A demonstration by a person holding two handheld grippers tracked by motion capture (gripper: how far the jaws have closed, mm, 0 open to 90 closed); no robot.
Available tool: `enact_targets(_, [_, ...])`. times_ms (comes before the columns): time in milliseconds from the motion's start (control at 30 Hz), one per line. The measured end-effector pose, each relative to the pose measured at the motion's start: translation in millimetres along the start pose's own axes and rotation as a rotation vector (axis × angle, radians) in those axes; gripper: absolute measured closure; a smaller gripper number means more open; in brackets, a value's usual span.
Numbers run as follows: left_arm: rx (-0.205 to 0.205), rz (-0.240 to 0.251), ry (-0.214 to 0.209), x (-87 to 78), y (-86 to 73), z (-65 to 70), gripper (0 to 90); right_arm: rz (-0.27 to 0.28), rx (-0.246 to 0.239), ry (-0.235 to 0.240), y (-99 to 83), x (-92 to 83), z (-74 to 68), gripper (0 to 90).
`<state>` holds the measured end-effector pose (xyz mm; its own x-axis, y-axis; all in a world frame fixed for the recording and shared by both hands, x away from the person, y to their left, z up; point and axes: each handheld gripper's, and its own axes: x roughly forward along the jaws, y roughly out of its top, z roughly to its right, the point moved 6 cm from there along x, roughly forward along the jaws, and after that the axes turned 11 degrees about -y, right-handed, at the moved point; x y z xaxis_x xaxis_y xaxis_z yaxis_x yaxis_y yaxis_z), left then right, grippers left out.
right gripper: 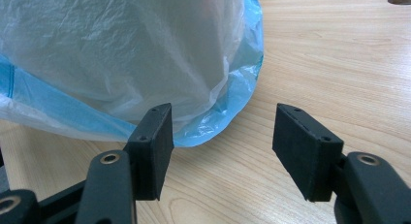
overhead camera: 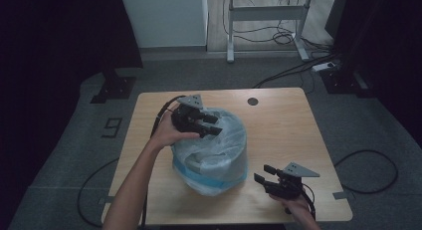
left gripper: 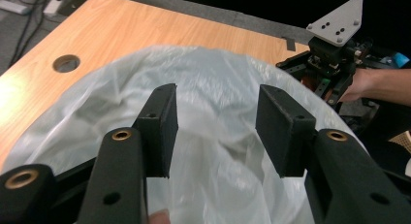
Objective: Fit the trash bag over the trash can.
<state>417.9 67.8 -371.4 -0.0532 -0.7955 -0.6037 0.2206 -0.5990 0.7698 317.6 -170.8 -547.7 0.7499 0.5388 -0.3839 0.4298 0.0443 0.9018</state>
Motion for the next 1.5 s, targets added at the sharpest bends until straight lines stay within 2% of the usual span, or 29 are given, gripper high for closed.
enact_targets(100, [-0.006,-0.026,-0.007,11.1,3.4,-3.3,50.1,-0.002,0.000,0.000,-0.6,-0.1,-0.1,39.1])
enact_targets(267, [-0.012,-0.141,0.001,30.9,3.6,-7.9,52.5,-0.002,-0.003,0.002,-0.9,0.2,-1.2,39.1])
enact_targets(533, [-0.034,-0.253,-0.008,46.3,-3.3,-8.8,54.0,-0.002,-0.003,0.001,-0.9,-0.6,-0.2,39.2])
enact_targets(667, [-0.041,-0.322,0.004,54.5,-9.1,-9.5,53.8,-0.003,-0.005,0.004,-0.8,-0.7,-1.4,39.2])
enact_targets(867, [-0.050,-0.372,0.004,62.4,-13.7,-10.4,53.4,-0.006,-0.006,0.005,-1.1,-0.6,-1.6,39.2])
enact_targets(967, [-0.050,-0.368,0.002,62.2,-14.2,-9.6,52.9,-0.006,-0.007,0.004,-1.0,-0.9,-1.2,39.2])
enact_targets(1033, [-0.046,-0.347,0.002,58.9,-13.1,-8.5,52.2,-0.005,-0.007,0.003,-1.1,-0.8,-0.9,39.2])
enact_targets(1300, [-0.033,-0.189,0.028,24.6,-6.7,-6.7,49.8,-0.007,-0.009,0.003,-1.7,-0.2,-1.2,39.2])
enact_targets(1367, [-0.042,-0.177,0.044,16.4,-9.3,-7.6,50.0,-0.008,-0.009,0.003,-1.9,0.1,-1.5,39.2])
enact_targets(1500, [-0.057,-0.182,0.058,5.1,-19.8,-8.5,50.4,-0.012,-0.013,0.001,-3.0,1.0,-1.7,39.2])
